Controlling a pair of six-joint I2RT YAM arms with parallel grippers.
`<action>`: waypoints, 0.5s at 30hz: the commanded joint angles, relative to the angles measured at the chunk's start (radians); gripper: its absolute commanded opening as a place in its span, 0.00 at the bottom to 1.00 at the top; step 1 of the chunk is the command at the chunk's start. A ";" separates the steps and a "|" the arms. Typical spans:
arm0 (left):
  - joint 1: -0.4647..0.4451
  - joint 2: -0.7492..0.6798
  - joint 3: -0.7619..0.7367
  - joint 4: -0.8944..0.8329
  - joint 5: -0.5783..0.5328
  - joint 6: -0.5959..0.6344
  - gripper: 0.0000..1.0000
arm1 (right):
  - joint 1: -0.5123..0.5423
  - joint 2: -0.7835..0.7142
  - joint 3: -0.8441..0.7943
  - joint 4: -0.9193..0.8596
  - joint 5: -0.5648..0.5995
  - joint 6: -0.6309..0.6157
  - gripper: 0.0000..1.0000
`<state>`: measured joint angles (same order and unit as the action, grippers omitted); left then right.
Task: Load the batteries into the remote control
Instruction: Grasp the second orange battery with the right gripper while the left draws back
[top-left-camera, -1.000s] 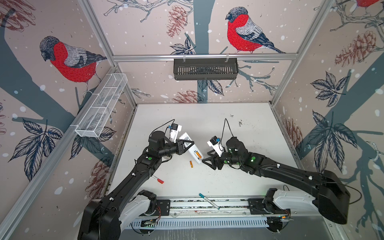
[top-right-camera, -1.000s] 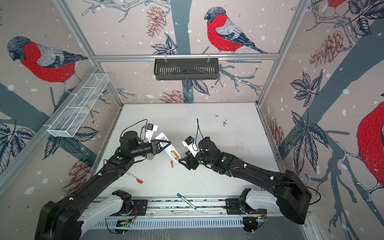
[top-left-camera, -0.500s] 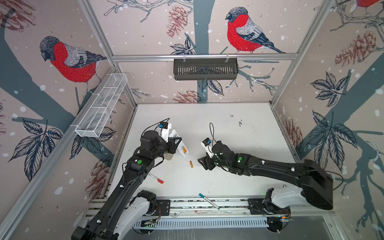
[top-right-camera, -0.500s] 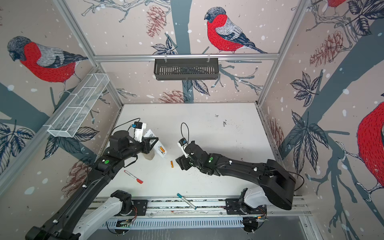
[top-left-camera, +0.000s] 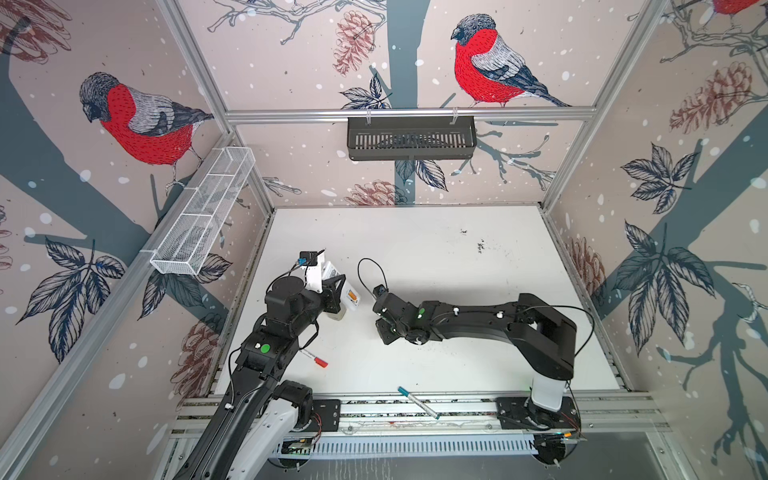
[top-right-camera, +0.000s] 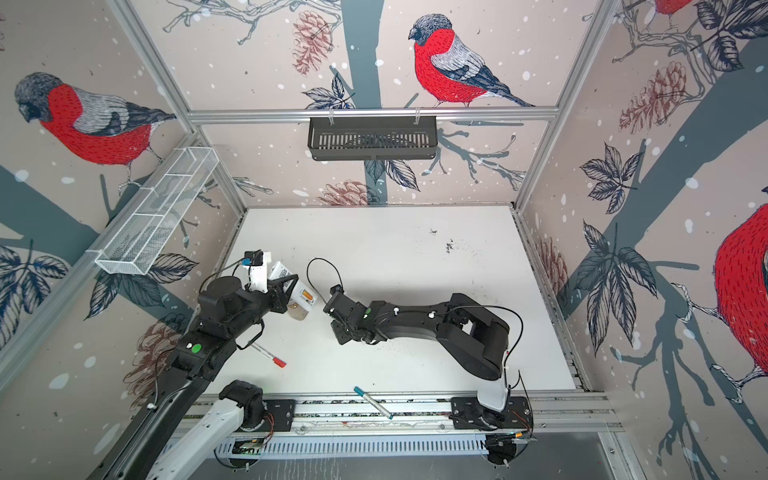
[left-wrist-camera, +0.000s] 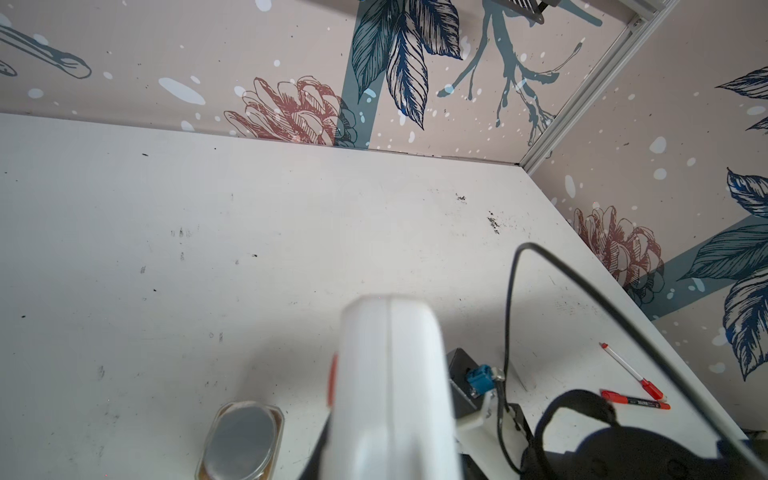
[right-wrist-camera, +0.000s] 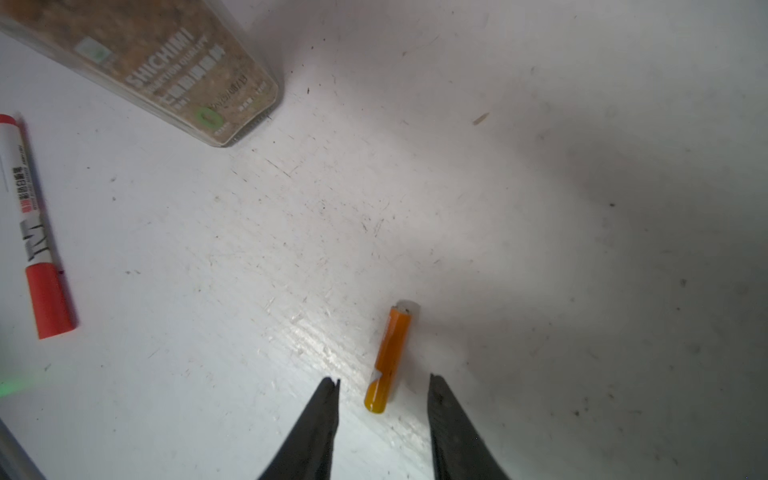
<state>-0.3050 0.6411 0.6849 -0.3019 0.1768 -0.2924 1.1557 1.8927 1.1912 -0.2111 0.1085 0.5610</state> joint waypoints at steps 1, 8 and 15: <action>0.001 -0.007 -0.004 0.041 -0.007 -0.009 0.00 | 0.009 0.035 0.040 -0.054 0.035 0.046 0.38; 0.003 -0.017 -0.010 0.039 0.006 -0.008 0.00 | 0.008 0.105 0.104 -0.091 0.071 0.058 0.32; 0.003 -0.025 -0.013 0.036 0.017 -0.009 0.00 | -0.002 0.150 0.132 -0.108 0.083 0.067 0.27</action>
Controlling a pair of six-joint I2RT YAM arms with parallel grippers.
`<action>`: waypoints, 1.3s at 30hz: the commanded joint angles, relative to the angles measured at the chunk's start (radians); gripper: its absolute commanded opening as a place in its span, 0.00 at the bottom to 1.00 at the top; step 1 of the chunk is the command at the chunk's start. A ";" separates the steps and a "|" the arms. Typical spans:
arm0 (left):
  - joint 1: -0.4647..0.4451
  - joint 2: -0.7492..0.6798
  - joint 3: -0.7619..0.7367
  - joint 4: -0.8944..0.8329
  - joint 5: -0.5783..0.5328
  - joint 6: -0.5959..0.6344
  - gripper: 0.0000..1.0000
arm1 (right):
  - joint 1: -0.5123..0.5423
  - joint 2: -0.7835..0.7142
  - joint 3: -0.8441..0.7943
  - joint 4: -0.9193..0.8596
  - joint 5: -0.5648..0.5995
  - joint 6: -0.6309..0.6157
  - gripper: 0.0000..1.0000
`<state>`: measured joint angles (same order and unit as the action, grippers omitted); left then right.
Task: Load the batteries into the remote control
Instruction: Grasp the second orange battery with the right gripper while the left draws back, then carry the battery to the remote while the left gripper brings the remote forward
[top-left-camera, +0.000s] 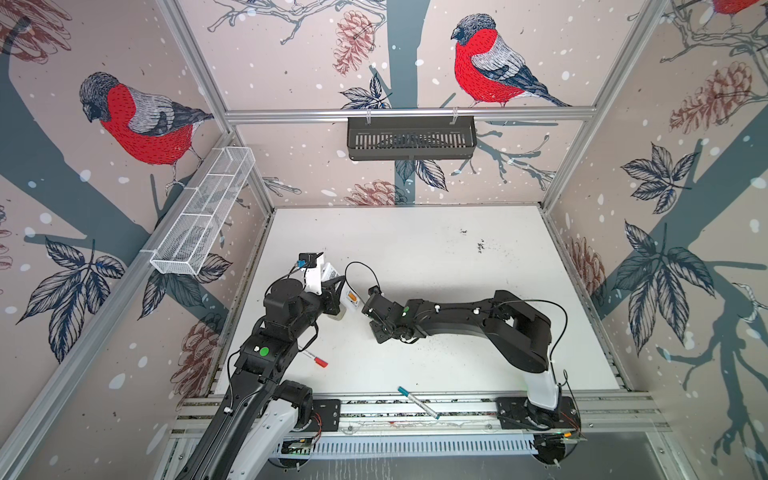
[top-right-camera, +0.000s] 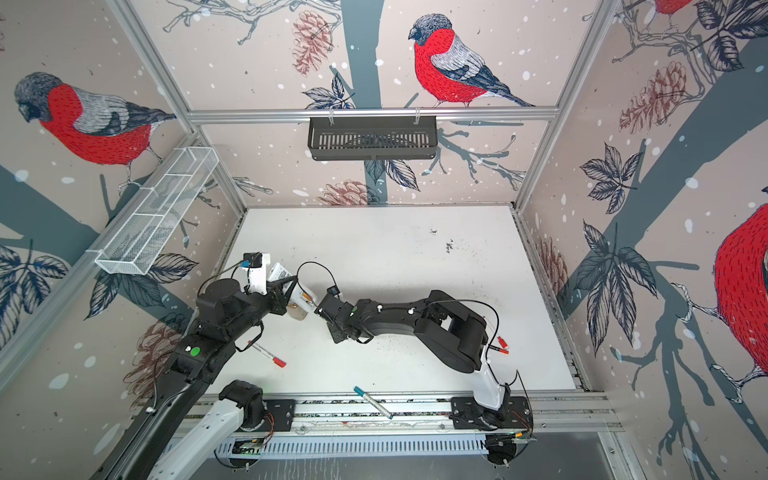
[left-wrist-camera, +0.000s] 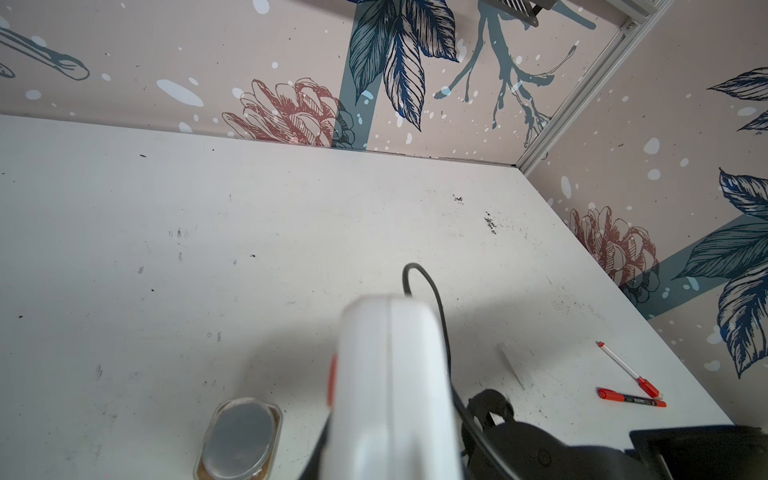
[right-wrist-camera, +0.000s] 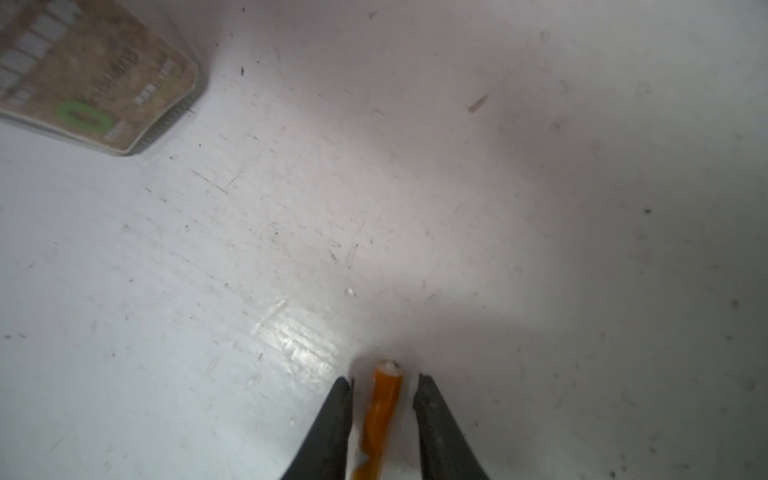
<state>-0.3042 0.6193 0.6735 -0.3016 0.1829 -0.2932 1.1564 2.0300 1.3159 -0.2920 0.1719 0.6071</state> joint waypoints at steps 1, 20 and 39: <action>0.003 -0.003 -0.003 0.035 0.013 -0.008 0.00 | -0.002 0.015 0.008 -0.029 0.023 0.022 0.24; 0.002 0.109 -0.013 0.087 0.129 -0.032 0.00 | 0.000 -0.192 -0.185 0.111 0.075 -0.038 0.11; -0.114 0.447 -0.033 0.430 0.358 -0.218 0.00 | -0.090 -0.763 -0.519 0.169 0.087 -0.152 0.12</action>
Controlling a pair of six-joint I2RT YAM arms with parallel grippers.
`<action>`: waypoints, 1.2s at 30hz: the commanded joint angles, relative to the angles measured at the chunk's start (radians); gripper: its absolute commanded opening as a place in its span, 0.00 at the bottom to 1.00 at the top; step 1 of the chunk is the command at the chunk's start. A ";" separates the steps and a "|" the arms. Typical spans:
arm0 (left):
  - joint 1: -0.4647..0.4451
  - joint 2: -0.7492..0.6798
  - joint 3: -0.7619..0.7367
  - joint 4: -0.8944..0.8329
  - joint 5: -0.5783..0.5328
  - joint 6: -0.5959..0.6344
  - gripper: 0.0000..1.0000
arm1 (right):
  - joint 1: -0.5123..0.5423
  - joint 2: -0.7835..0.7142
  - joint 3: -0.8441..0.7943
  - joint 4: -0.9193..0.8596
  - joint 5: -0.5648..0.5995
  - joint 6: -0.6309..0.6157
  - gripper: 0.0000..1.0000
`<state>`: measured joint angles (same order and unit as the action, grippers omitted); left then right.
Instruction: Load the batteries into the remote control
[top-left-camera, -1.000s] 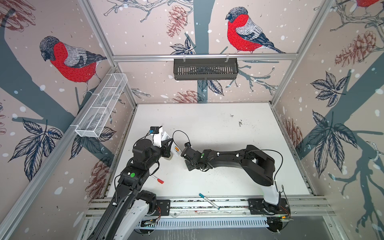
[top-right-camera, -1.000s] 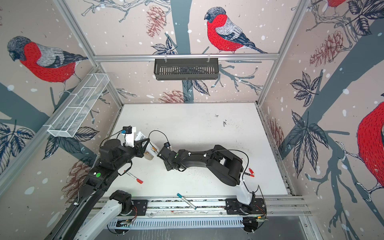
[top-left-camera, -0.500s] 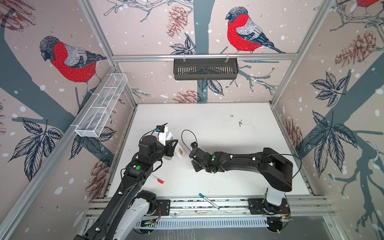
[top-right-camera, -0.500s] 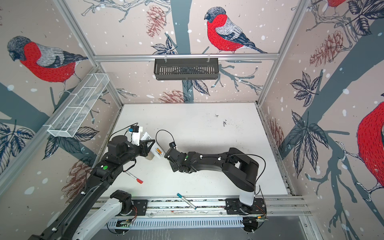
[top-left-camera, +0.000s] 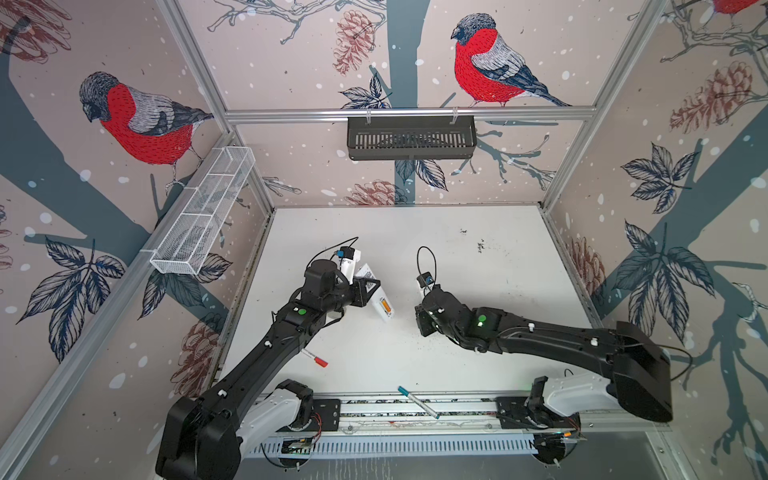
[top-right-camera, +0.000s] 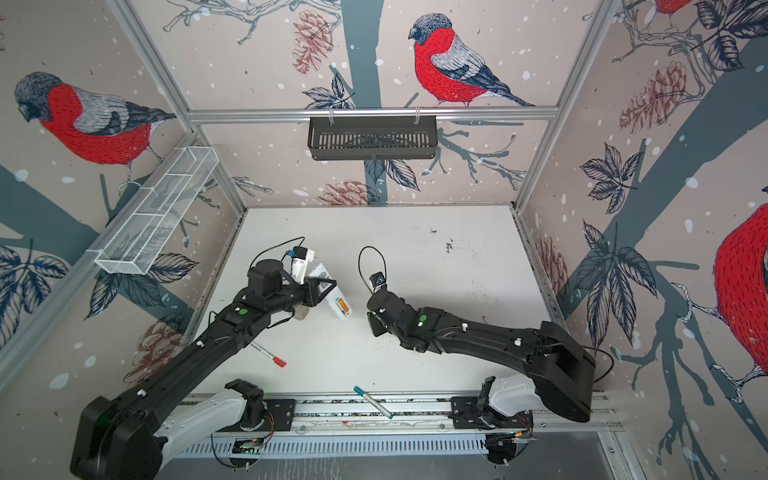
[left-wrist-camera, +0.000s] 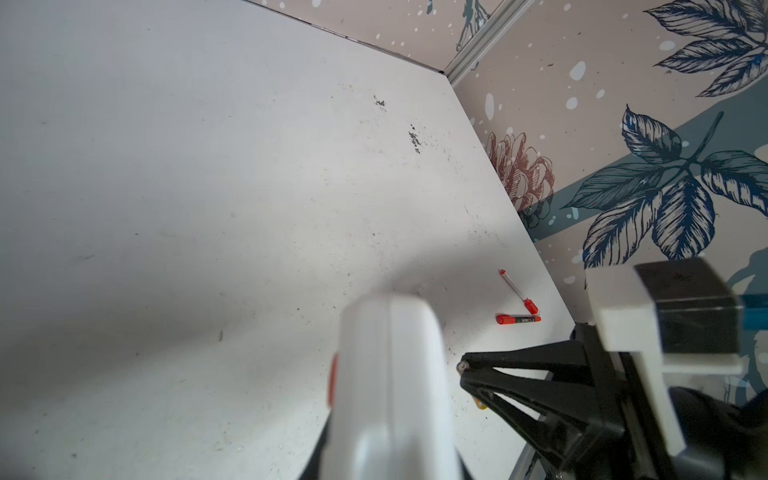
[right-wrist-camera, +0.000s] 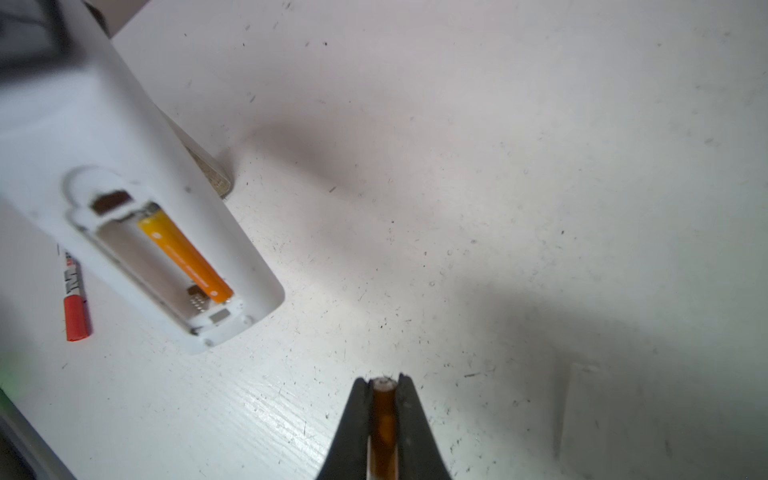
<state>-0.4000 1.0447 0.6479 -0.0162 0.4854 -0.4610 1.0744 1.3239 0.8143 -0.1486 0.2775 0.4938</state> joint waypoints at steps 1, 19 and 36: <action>-0.027 0.041 -0.013 0.178 0.074 -0.068 0.00 | -0.013 -0.097 -0.027 0.033 -0.032 -0.049 0.12; -0.046 0.206 -0.078 0.648 0.491 -0.369 0.00 | 0.001 -0.286 -0.118 0.305 -0.304 -0.198 0.12; -0.046 0.267 -0.170 1.118 0.640 -0.711 0.00 | 0.024 -0.370 -0.266 0.550 -0.345 -0.282 0.12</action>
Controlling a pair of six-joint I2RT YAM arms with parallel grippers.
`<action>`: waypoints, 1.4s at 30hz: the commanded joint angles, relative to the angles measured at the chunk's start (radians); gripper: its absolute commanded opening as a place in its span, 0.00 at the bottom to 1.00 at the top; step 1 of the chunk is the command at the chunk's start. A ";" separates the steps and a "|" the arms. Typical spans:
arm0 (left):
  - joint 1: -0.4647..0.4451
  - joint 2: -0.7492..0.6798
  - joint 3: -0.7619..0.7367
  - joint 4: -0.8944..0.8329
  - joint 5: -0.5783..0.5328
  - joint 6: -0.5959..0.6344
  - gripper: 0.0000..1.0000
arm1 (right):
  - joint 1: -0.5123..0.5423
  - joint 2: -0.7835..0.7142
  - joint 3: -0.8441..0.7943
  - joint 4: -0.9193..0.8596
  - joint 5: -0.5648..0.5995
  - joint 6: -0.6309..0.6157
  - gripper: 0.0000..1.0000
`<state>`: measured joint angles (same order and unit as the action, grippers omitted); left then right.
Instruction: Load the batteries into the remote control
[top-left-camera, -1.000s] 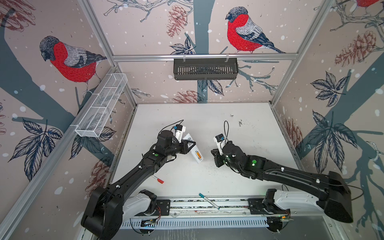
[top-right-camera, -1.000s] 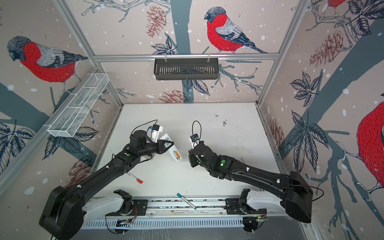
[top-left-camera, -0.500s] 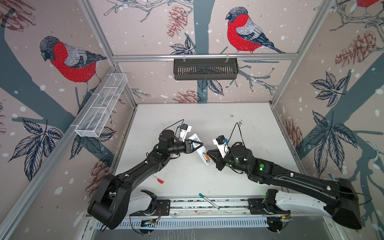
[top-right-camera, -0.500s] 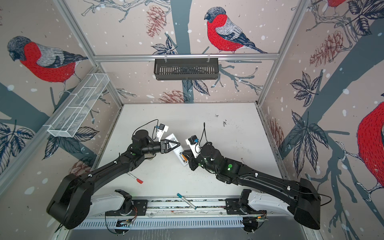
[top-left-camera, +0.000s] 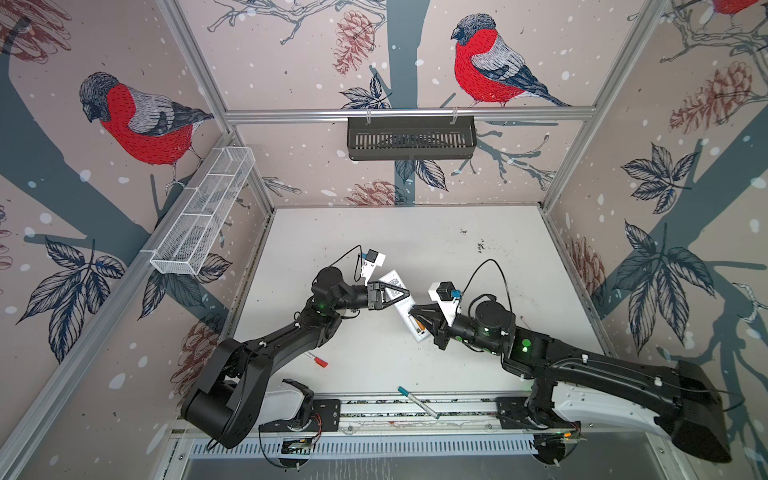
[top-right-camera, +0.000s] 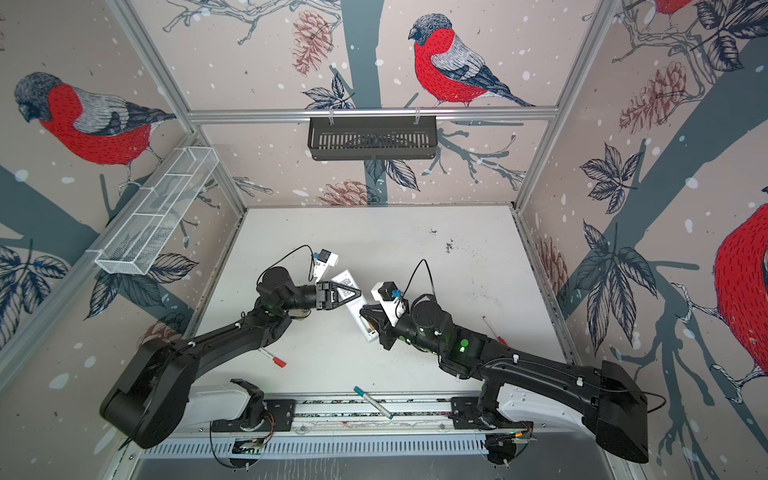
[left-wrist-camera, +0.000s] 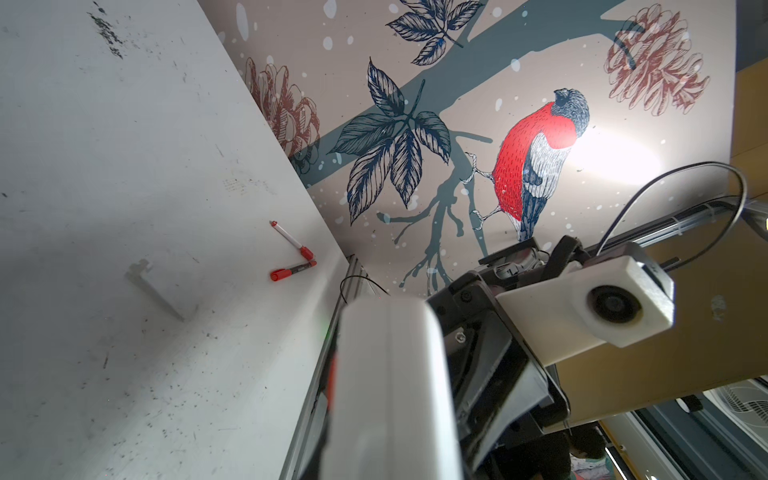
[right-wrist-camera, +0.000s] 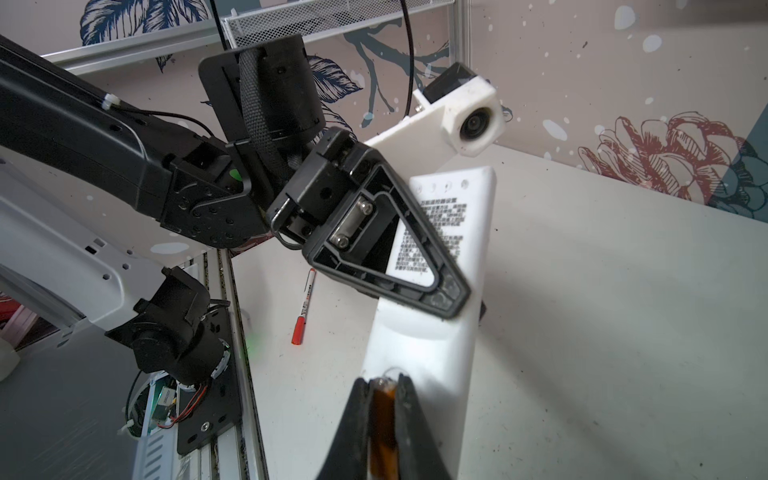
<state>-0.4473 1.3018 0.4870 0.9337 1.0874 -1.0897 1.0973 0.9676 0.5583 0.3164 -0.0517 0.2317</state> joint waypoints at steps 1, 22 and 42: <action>0.001 0.016 -0.014 0.193 0.038 -0.098 0.00 | 0.002 -0.019 -0.016 0.092 -0.017 -0.021 0.12; 0.002 0.065 -0.033 0.338 0.037 -0.186 0.00 | 0.022 0.013 -0.072 0.149 -0.017 0.005 0.10; 0.002 -0.021 0.021 -0.135 -0.050 0.151 0.00 | 0.007 -0.052 -0.034 0.016 0.109 0.090 0.79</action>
<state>-0.4458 1.3025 0.4870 0.9539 1.0733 -1.0798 1.1145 0.9257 0.5014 0.3737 0.0002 0.2646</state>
